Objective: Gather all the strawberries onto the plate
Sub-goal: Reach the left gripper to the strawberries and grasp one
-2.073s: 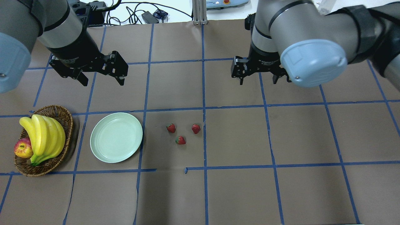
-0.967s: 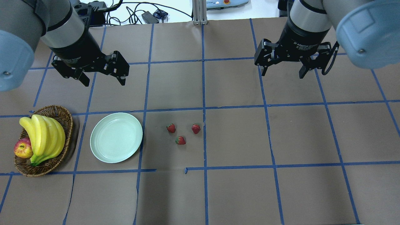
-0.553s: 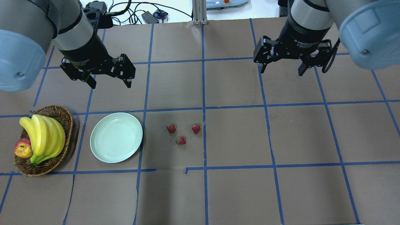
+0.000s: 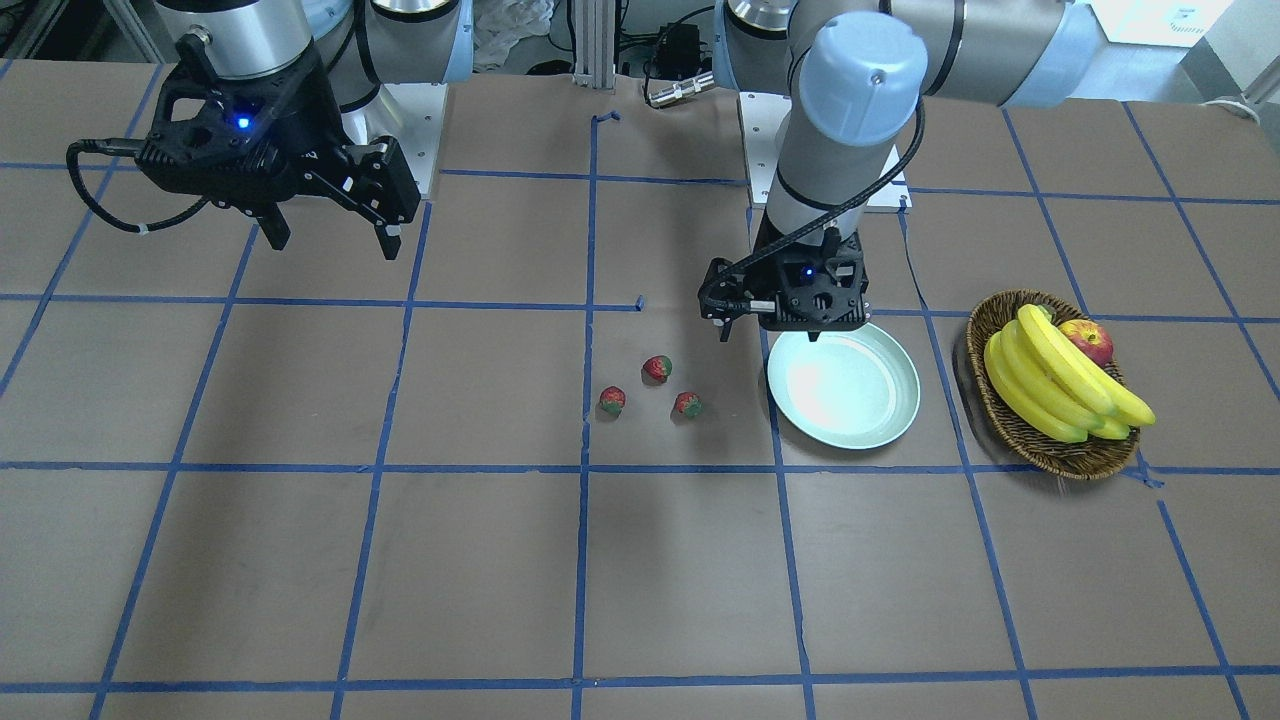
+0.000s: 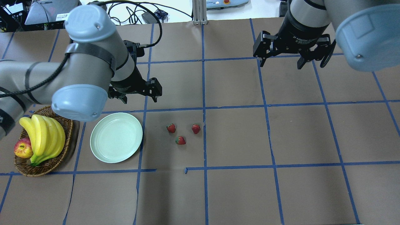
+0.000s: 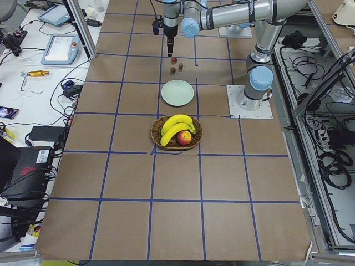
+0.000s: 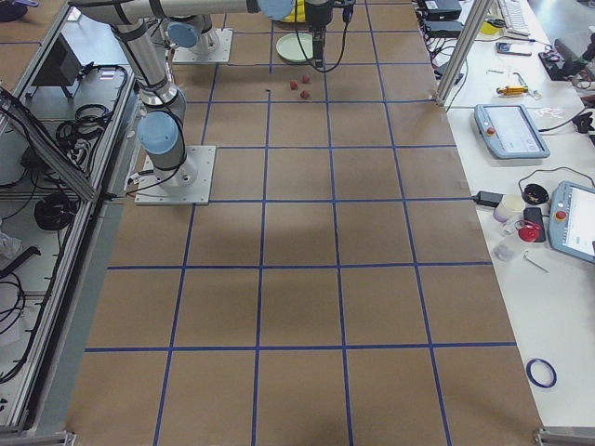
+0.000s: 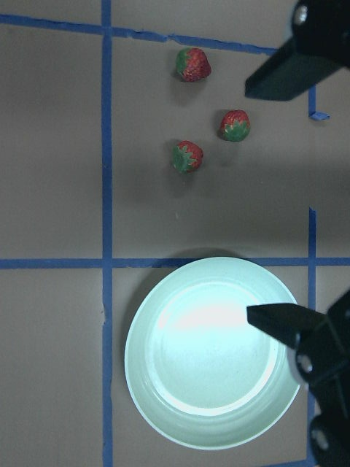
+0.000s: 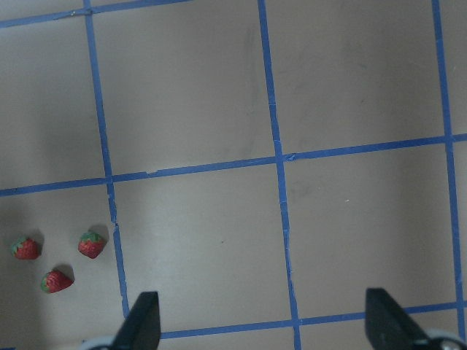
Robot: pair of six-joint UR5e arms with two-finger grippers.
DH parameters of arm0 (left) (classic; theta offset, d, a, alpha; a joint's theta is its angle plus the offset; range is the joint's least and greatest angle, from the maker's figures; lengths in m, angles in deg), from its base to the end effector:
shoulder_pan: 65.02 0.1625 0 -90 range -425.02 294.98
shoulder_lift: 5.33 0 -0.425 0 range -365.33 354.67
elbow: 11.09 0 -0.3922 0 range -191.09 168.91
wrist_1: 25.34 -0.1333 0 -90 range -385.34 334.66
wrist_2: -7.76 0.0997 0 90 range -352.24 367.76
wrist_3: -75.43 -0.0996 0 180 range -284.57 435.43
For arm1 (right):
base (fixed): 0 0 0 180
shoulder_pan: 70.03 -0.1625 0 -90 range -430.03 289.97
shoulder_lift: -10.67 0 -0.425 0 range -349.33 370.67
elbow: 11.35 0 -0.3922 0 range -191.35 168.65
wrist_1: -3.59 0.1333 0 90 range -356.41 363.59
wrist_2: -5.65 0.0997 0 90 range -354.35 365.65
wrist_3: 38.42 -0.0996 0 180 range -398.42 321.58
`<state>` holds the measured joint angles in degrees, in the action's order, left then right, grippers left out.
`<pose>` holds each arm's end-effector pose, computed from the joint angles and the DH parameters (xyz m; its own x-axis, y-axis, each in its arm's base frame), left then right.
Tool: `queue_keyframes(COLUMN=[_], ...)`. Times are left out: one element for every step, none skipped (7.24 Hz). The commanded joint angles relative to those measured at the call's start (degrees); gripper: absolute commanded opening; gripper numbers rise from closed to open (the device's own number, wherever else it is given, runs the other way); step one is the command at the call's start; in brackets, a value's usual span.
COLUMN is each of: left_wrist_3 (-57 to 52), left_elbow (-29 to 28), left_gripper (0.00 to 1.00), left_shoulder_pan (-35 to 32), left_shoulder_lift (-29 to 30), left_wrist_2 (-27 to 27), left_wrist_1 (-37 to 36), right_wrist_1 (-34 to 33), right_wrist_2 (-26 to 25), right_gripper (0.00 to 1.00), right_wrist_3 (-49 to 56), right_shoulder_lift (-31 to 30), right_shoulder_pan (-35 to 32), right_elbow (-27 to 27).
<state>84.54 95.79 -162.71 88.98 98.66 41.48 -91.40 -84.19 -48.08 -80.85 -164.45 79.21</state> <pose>-0.1976 -0.4786 0.3485 -0.9996 -0.0252 -0.0100 -0.0249 0.9990 -0.0368 0.1710 -0.4786 0.5052 -0.9957 0.0901 -0.0201 0.0917 0.9906 -0.1017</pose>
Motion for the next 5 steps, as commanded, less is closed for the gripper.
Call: queue_keyframes(left_wrist_3=[1.5,1.6,3.4,4.7,7.6], left_elbow=[2.8,2.8,2.8,2.9,2.9], left_gripper=[0.99,0.95,0.93,0.9,0.89], left_shoulder_pan=[-1.5,-1.5,-1.7,-1.8,-2.8], left_shoulder_lift=[3.9,5.4,7.8,10.3,13.1], left_wrist_2=[0.2,0.1,0.1,0.2,0.2], left_wrist_1=[-5.8,-7.6,-9.1,-10.0,-13.0], right_wrist_1=[0.3,0.2,0.3,0.3,0.3], right_wrist_2=[-0.7,-0.5,-0.5,-0.5,-0.5], right_gripper=[1.0,1.0,1.0,1.0,1.0], right_wrist_3=[6.5,5.9,5.9,5.9,5.9], right_shoulder_lift=[0.5,0.6,0.6,0.6,0.6], right_shoulder_pan=[-0.1,-0.1,-0.2,-0.2,-0.2], right_elbow=[0.1,-0.1,0.1,0.1,0.1])
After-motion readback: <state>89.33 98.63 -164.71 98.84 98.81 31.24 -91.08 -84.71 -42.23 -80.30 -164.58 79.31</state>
